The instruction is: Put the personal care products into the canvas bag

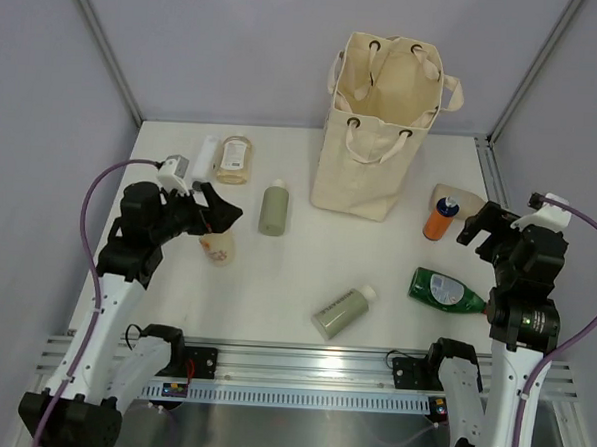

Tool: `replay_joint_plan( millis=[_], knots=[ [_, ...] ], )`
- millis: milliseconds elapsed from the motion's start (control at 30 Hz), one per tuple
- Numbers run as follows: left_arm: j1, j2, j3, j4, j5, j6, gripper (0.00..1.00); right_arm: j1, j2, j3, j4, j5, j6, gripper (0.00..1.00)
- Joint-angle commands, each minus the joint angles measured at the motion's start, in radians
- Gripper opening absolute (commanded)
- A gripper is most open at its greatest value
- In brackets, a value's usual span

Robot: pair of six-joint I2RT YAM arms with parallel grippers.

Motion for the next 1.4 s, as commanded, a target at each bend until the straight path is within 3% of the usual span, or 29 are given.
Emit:
replay_joint_plan(
  millis=[0,67,100,167,200,500,667,800,1033,1233,1367],
  knots=[
    [-0.144,0.066,0.158,-0.103,-0.111,0.027,0.98,-0.004,-0.033,0.024,0.048,-0.154,-0.063,1.0],
    [-0.225,0.106,0.211,-0.178,-0.263,0.053,0.98,-0.004,-0.055,0.011,0.054,-0.276,-0.216,0.99],
    [-0.274,0.126,0.254,-0.196,-0.294,0.054,0.98,-0.004,-0.075,0.002,0.051,-0.459,-0.286,0.99],
    [-0.295,0.175,0.277,-0.221,-0.349,0.051,0.98,-0.004,-0.078,0.0,-0.059,-0.736,-0.576,1.0],
    [-0.308,0.189,0.289,-0.223,-0.36,0.047,0.98,-0.004,-0.06,0.004,-0.09,-0.773,-0.621,1.0],
    [-0.387,0.42,0.343,-0.195,-0.382,0.041,0.98,-0.014,0.19,-0.038,-0.083,-0.939,-0.552,1.0],
    [-0.389,0.621,0.386,-0.148,-0.394,0.099,0.96,-0.041,0.188,-0.082,-0.021,-1.003,-0.537,0.99],
    [-0.389,0.872,0.539,-0.161,-0.437,0.113,0.96,-0.107,0.18,-0.134,0.032,-1.068,-0.519,1.0],
    [-0.391,1.139,0.738,-0.216,-0.567,0.158,0.99,-0.142,0.184,-0.131,0.037,-1.117,-0.505,0.99],
    [-0.391,1.266,0.789,-0.235,-0.596,0.14,0.98,-0.159,0.169,-0.131,0.042,-1.129,-0.491,0.99],
    [-0.391,1.298,0.779,-0.212,-0.575,0.129,0.9,-0.173,0.158,-0.134,0.045,-1.152,-0.483,1.0]
  ],
)
